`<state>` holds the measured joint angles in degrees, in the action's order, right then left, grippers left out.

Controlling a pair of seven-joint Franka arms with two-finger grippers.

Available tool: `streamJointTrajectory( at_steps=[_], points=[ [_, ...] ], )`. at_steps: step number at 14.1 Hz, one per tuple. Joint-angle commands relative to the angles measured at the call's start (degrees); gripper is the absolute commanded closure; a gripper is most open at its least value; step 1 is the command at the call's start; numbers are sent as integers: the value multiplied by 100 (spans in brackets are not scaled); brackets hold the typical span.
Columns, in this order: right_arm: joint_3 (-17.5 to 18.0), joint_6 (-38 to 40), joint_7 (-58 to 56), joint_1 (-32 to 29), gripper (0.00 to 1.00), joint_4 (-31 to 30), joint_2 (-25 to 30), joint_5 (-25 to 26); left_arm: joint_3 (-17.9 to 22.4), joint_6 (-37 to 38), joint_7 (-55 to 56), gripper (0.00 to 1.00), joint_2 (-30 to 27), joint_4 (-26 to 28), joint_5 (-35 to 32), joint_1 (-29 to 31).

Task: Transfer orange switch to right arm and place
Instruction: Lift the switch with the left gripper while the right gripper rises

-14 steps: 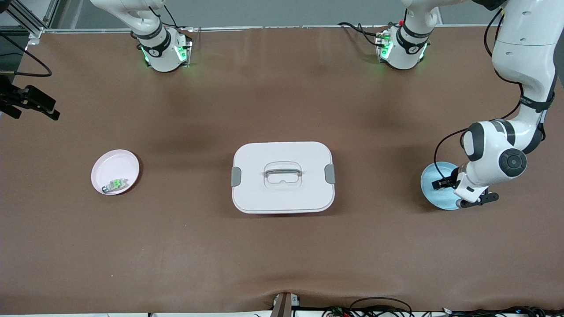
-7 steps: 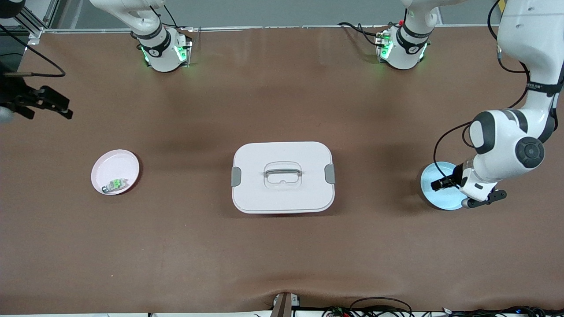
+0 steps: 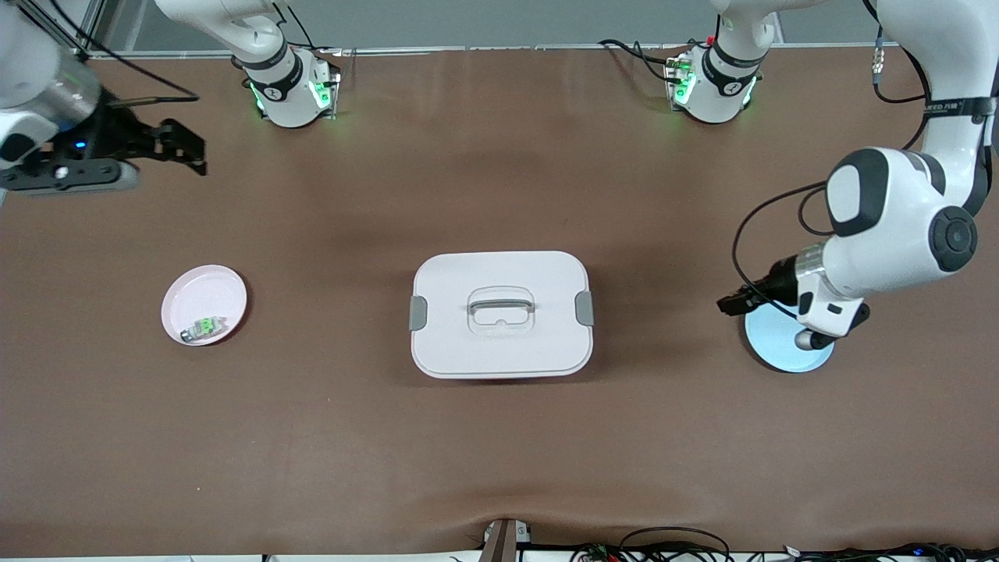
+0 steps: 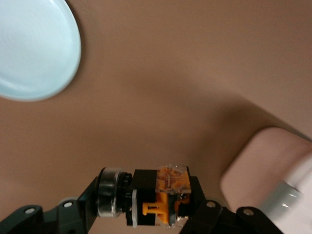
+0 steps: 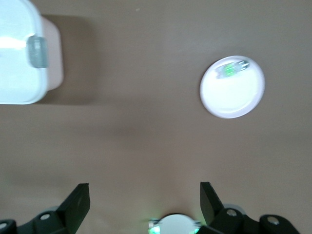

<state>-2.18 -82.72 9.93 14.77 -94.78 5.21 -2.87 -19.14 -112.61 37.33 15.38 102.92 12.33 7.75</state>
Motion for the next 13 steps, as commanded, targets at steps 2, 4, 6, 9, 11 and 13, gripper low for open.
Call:
streamJointTrajectory(
  at_steps=[2, 4, 6, 9, 11, 13],
  points=[
    [-45, -207, 1289, 675, 0, -31, -2, -818, -914, 661, 1773, 100, -61, -772, 68, 34],
    [-45, -891, 1677, 1070, 0, -416, 77, -1093, -1283, 670, 2442, 100, -61, -922, 76, 34],
    [-36, -1542, 2168, 1466, 0, -716, 147, -1172, -1696, 670, 3110, 100, -61, -1045, 138, 34],
    [-37, -2614, 2969, 1853, 0, -1216, 226, -1671, -2110, 670, 3920, 100, -8, -1317, 147, -28],
    [-36, -3737, 3111, 2081, 0, -1839, 401, -2023, -2304, 662, 4359, 100, 18, -1353, 251, -98],
    [-36, -4845, 3217, 2362, 0, -2367, 499, -2418, -2314, 661, 4607, 100, 70, -1467, 541, -229]
  ],
)
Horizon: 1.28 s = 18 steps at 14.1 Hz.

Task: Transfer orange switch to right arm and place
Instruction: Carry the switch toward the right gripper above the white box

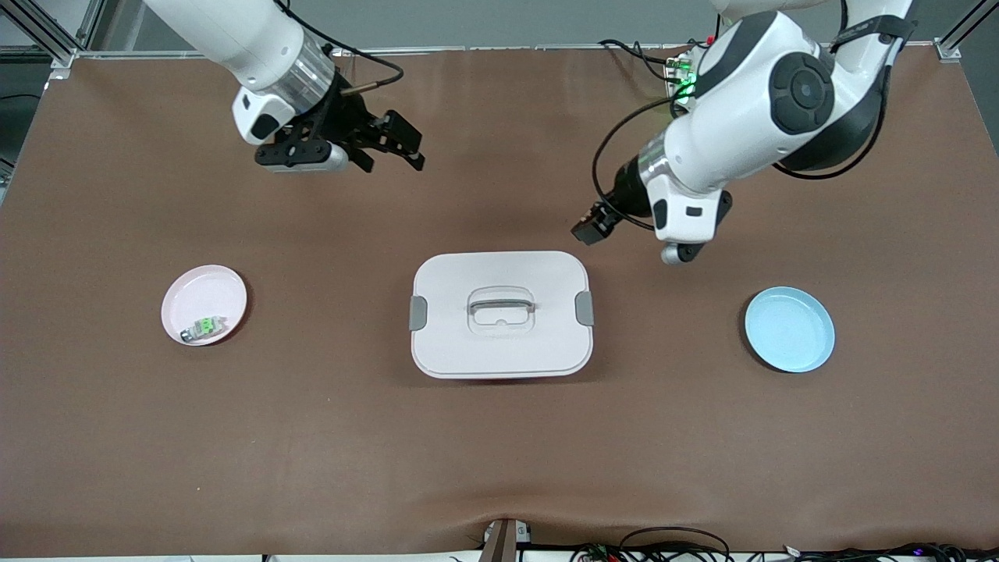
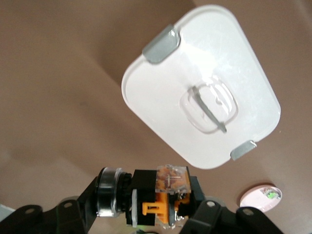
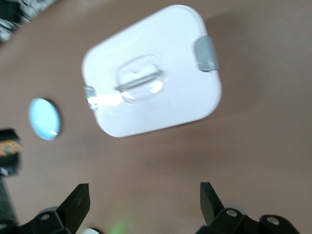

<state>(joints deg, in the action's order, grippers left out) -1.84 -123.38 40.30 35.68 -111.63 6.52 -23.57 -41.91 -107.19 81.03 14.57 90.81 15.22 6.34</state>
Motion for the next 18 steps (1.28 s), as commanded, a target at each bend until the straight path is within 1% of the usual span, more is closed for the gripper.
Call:
streamJointTrajectory(
  at_steps=[1, 4, 6, 7, 8, 11, 14, 18],
  points=[
    [-70, -1193, 284, 403, 0, -824, 359, -542, -37, 119, 350, 100, 195, -309, 419, -141],
    [-70, -2310, 531, 764, 0, -1079, 306, -1052, -37, 15, 763, 100, 353, -379, 754, -370],
    [-70, -2952, 566, 1036, 0, -1115, 210, -1630, -37, -152, 1009, 100, 572, -502, 850, -571],
    [-70, -3155, 592, 1159, 0, -1115, 157, -1869, -37, -266, 1098, 100, 660, -537, 973, -633],
    [-79, -3236, 593, 1247, 0, -1115, 105, -1958, -37, -372, 1160, 100, 731, -546, 1131, -721],
    [-79, -3263, 593, 1362, 0, -1098, -71, -1976, -28, -513, 1169, 100, 915, -546, 1220, -871],
    [-79, -3446, 601, 1467, 0, -1080, -282, -1976, -28, -513, 1178, 100, 942, -538, 1229, -915],
    [-88, -3500, 593, 1433, 0, -940, -598, -1985, -28, -513, 1178, 100, 933, -546, 1264, -976]
  ],
)
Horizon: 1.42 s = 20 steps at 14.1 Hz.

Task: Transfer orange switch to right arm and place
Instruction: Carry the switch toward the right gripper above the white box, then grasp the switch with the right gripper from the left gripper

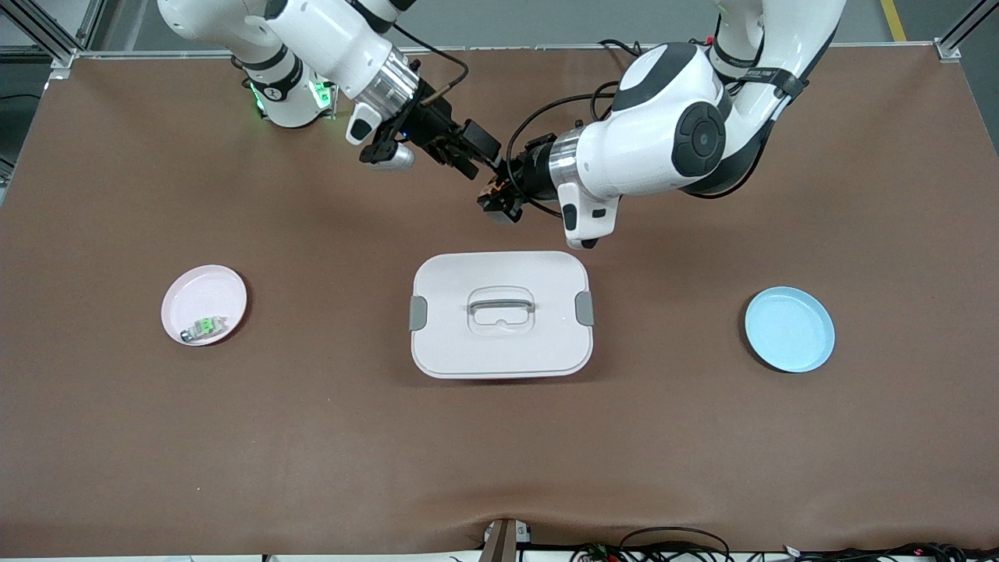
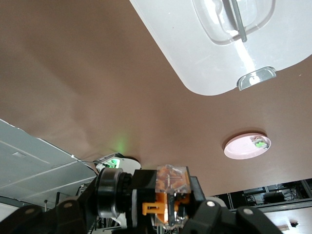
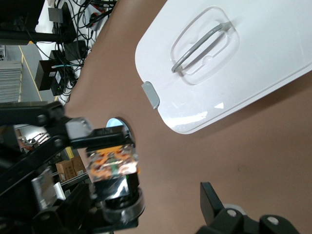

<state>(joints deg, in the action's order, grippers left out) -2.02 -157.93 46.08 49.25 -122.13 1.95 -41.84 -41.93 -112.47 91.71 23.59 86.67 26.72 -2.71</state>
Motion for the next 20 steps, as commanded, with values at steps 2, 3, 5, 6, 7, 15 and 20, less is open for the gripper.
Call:
streamJointTrajectory(
  at_steps=[2, 3, 5, 6, 7, 15, 20],
  points=[
    [-71, -45, 24, 85, 0, 233, -265, -166, -26, 6, 110, 100, 40, -133, 115, -89],
    [-71, -45, 24, 103, 0, 285, -301, -166, -26, 6, 110, 100, 40, -133, 115, -80],
    [-71, -45, 50, 112, 0, 321, -345, -166, -26, 6, 110, 100, 49, -124, 106, -89],
    [-71, -45, 68, 112, 0, 330, -354, -166, -26, 6, 110, 100, 49, -124, 106, -107],
    [-71, -45, 68, 112, 0, 339, -354, -166, -26, 6, 110, 100, 49, -124, 106, -107],
    [-71, 34, 296, 164, 0, 312, -257, -158, -17, 6, 110, 100, 75, -133, 97, -133],
    [-71, 69, 305, 164, 37, 277, -160, -158, -17, -82, 110, 100, 93, -124, 88, -133]
  ],
)
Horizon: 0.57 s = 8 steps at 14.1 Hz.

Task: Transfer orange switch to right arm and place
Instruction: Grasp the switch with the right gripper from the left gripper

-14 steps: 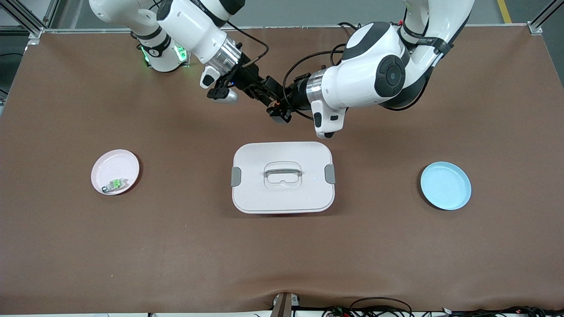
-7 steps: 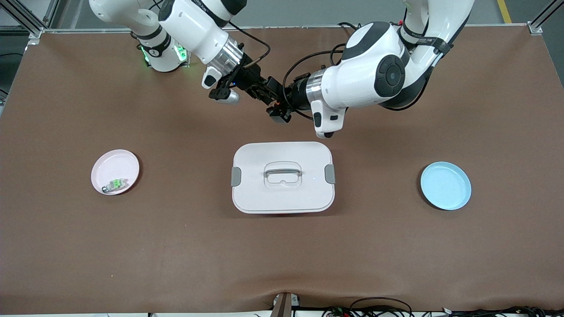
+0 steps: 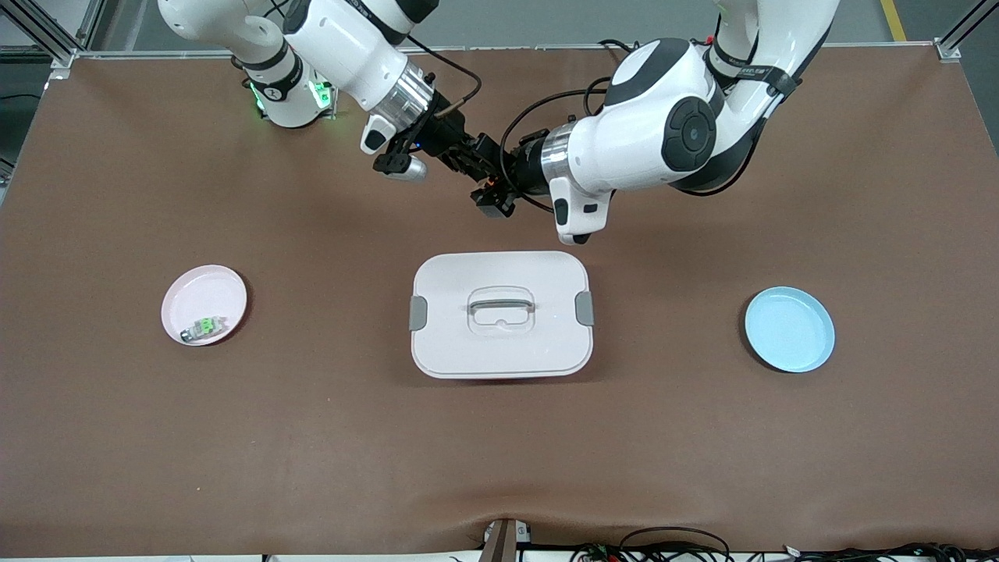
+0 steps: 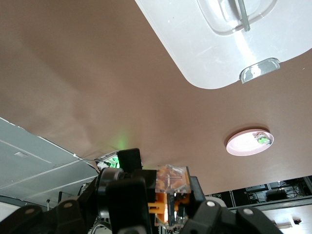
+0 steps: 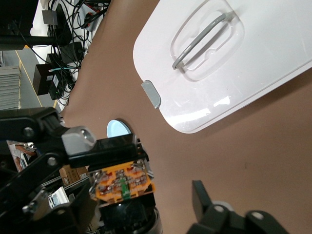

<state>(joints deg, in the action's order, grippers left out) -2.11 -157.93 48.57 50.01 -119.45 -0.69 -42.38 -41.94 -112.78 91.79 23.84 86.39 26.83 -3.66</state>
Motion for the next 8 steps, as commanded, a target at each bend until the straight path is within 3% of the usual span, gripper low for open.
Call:
streamJointTrajectory(
  at_steps=[1, 4, 6, 8],
  points=[
    [-61, 148, 91, 88, 48, 9, 130, -104, -16, -51, 102, 100, 69, -96, 77, -39],
    [-79, 402, 91, 44, 80, 18, 227, -104, -25, -43, 93, 100, 77, -96, 50, -47],
    [-96, 474, 91, 26, 92, 27, 244, -104, -16, -43, 93, 100, 104, -96, 68, -39],
    [-96, 474, 91, 26, 98, 27, 245, -104, -16, -43, 93, 91, 95, -96, 77, -39]
  ],
)
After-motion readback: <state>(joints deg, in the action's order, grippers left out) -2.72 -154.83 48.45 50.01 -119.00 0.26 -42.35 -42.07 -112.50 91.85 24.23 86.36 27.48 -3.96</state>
